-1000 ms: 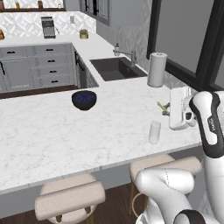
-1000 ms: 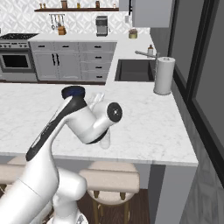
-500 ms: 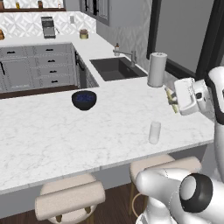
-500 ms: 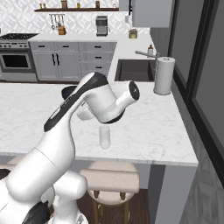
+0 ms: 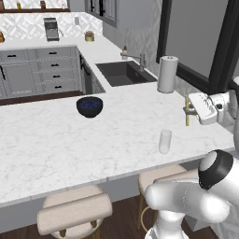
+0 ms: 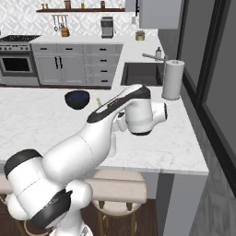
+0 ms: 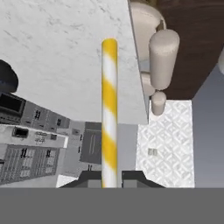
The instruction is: Take a straw from the drawer in front and place it inside the glass cup on the dining counter.
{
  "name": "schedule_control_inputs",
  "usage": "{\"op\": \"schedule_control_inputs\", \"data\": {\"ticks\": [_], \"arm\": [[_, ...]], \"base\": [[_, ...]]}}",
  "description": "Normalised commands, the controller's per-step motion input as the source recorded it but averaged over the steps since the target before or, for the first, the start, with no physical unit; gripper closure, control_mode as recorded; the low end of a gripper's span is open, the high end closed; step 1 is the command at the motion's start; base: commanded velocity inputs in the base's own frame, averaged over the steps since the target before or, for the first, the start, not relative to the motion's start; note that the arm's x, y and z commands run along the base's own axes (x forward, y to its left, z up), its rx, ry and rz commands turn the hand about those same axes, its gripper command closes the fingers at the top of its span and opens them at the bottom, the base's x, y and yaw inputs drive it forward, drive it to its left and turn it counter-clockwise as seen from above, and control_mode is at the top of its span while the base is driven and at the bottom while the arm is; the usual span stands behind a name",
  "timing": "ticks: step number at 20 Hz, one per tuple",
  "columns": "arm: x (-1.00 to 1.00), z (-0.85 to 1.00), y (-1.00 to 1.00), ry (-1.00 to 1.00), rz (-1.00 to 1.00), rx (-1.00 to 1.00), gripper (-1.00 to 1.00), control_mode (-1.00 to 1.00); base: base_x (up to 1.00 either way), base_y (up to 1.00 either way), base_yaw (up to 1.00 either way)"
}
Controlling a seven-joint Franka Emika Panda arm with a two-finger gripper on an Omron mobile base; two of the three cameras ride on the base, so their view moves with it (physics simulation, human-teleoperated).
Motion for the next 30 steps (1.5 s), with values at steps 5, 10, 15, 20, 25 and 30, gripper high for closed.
{"op": "schedule_control_inputs", "data": {"ticks": [5, 10, 15, 20, 25, 30], "arm": [[0.33, 0.16, 0.68, 0.37, 0.00, -0.01, 1.00, -1.00], [0.00, -0.38, 0.48, -0.08, 0.02, -0.07, 1.00, -1.00], [0.00, -0.28, 0.20, -0.09, 0.03, 0.00, 1.00, -1.00], [0.00, -0.02, -0.04, 0.00, 0.07, 0.10, 1.00, -1.00], [0.00, -0.02, -0.52, 0.00, 0.11, 0.15, 1.00, -1.00], [0.00, -0.13, -0.51, 0.00, 0.11, 0.12, 1.00, -1.00]], "base": [[0.00, 0.00, 0.00], [0.00, 0.00, 0.00], [0.00, 0.00, 0.00], [0.00, 0.00, 0.00], [0.00, 0.00, 0.00], [0.00, 0.00, 0.00]]}}
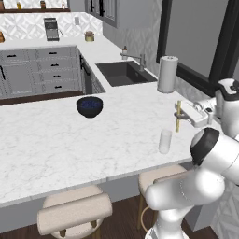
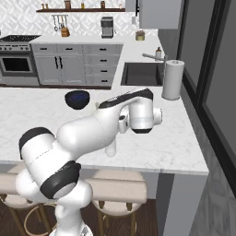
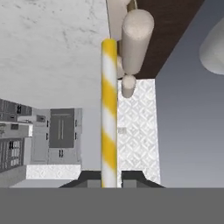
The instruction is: Take a straw from the drawer in front and place it inside the glass cup on the dining counter.
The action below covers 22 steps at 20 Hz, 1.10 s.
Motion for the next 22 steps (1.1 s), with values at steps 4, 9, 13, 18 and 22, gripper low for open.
{"op": "schedule_control_inputs", "data": {"ticks": [4, 9, 13, 18, 22], "arm": [[0.07, -0.10, -0.06, 0.00, 0.07, 0.05, 1.00, -1.00], [0.12, -0.09, 0.00, -0.02, 0.03, 0.03, 1.00, -1.00], [0.00, -0.02, 0.00, -0.05, 0.03, 0.04, 1.00, -1.00], [0.02, 0.00, 0.08, -0.02, 0.00, 0.00, 1.00, -1.00], [0.15, 0.00, 0.24, 0.00, 0.00, 0.00, 1.00, -1.00]], "base": [[0.00, 0.00, 0.00], [0.00, 0.00, 0.00], [0.00, 0.00, 0.00], [0.00, 0.00, 0.00], [0.00, 0.00, 0.00]]}}
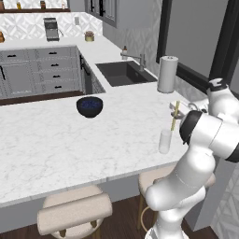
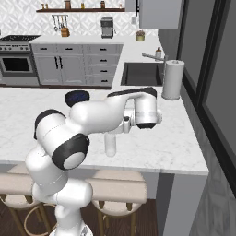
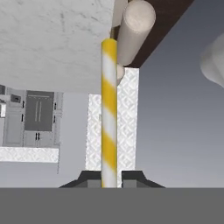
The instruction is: Take a straw from the drawer in front and place it inside the glass cup on the dining counter.
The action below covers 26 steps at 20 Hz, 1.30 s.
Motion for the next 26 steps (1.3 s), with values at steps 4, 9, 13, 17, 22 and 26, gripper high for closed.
{"op": "schedule_control_inputs", "data": {"ticks": [4, 9, 13, 17, 22, 26], "arm": [[0.11, -0.05, 0.12, 0.00, 0.00, 0.00, 1.00, -1.00], [0.00, -0.21, -0.01, 0.00, 0.00, 0.00, 1.00, -1.00], [0.00, -0.22, -0.01, 0.00, 0.00, 0.00, 1.00, -1.00], [0.02, -0.03, -0.01, 0.00, 0.00, 0.01, 1.00, -1.00], [0.01, 0.01, -0.18, 0.00, 0.00, 0.08, 1.00, -1.00], [0.03, 0.00, -0.21, 0.00, 0.00, 0.04, 1.00, -1.00]], "base": [[0.00, 0.00, 0.00], [0.00, 0.00, 0.00], [0.00, 0.00, 0.00], [0.00, 0.00, 0.00], [0.00, 0.00, 0.00], [0.00, 0.00, 0.00]]}}
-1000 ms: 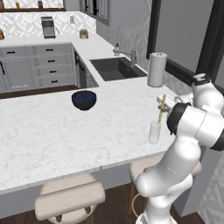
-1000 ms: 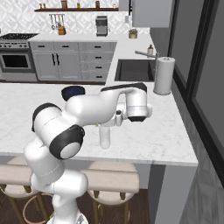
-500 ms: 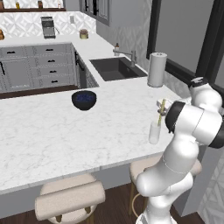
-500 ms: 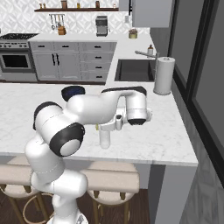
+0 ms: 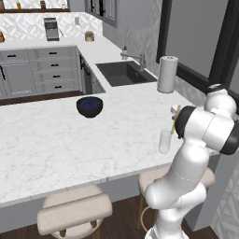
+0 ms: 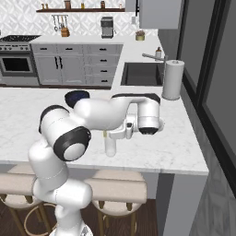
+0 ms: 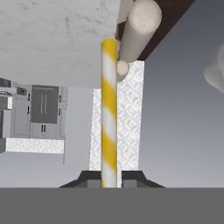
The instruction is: Take a straw from the drawer in front and place it inside the glass cup on the dining counter.
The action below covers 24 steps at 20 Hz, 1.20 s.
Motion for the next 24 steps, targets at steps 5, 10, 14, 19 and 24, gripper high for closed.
{"op": "schedule_control_inputs", "data": {"ticks": [5, 10, 14, 19, 24], "arm": [[0.28, 0.00, 0.00, 0.00, 0.00, 0.02, 1.00, -1.00], [0.25, -0.05, 0.03, 0.00, 0.00, 0.00, 1.00, -1.00], [0.12, -0.33, 0.00, 0.00, 0.00, -0.06, 1.00, -1.00], [0.08, -0.38, 0.00, 0.00, 0.00, -0.09, 1.00, -1.00], [0.25, -0.25, 0.00, 0.00, 0.00, -0.05, 1.00, -1.00]], "base": [[0.00, 0.00, 0.00], [0.00, 0.00, 0.00], [0.00, 0.00, 0.00], [0.00, 0.00, 0.00], [0.00, 0.00, 0.00]]}}
